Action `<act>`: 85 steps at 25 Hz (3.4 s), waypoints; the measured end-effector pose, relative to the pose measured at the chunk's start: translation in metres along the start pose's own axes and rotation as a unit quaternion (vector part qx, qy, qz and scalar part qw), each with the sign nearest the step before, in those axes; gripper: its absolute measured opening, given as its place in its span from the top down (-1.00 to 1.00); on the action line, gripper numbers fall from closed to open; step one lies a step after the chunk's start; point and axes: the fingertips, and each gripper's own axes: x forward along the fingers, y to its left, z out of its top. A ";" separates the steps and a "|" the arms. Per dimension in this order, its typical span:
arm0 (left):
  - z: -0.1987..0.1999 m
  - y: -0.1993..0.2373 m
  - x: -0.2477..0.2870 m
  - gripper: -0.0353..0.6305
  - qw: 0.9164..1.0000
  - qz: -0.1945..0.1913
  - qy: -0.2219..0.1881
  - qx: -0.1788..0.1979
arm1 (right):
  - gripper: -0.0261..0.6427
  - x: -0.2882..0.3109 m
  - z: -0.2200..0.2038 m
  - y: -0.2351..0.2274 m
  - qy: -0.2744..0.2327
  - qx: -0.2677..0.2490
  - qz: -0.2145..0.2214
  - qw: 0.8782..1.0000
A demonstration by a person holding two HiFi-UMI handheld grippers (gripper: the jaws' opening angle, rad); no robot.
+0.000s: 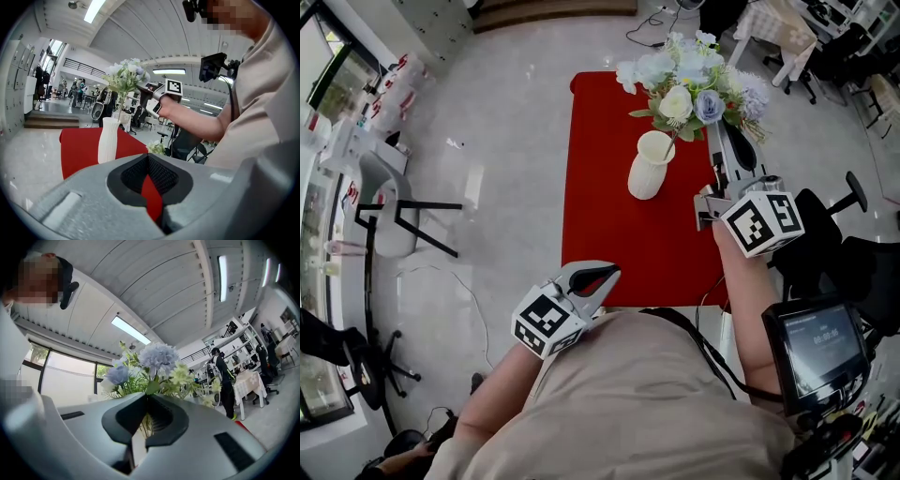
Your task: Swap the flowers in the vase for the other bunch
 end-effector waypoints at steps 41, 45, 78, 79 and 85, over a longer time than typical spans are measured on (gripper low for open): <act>0.009 -0.016 0.044 0.87 0.996 0.073 0.021 -0.037 | 0.88 -0.010 -0.151 -0.276 0.183 0.083 -0.163 0.966; 0.008 -0.018 0.044 0.87 0.995 0.090 0.022 -0.047 | 0.88 -0.010 -0.188 -0.289 0.225 0.095 -0.166 0.955; -0.002 -0.014 0.025 0.87 0.995 0.077 0.011 -0.057 | 0.24 -0.045 -0.260 -0.282 0.309 0.187 -0.232 0.903; -0.002 -0.015 0.023 0.87 0.996 0.074 0.010 -0.056 | 0.24 -0.047 -0.257 -0.281 0.307 0.187 -0.234 0.904; -0.004 -0.015 0.012 0.87 0.997 0.057 0.008 -0.045 | 0.24 -0.051 -0.235 -0.269 0.288 0.183 -0.240 0.909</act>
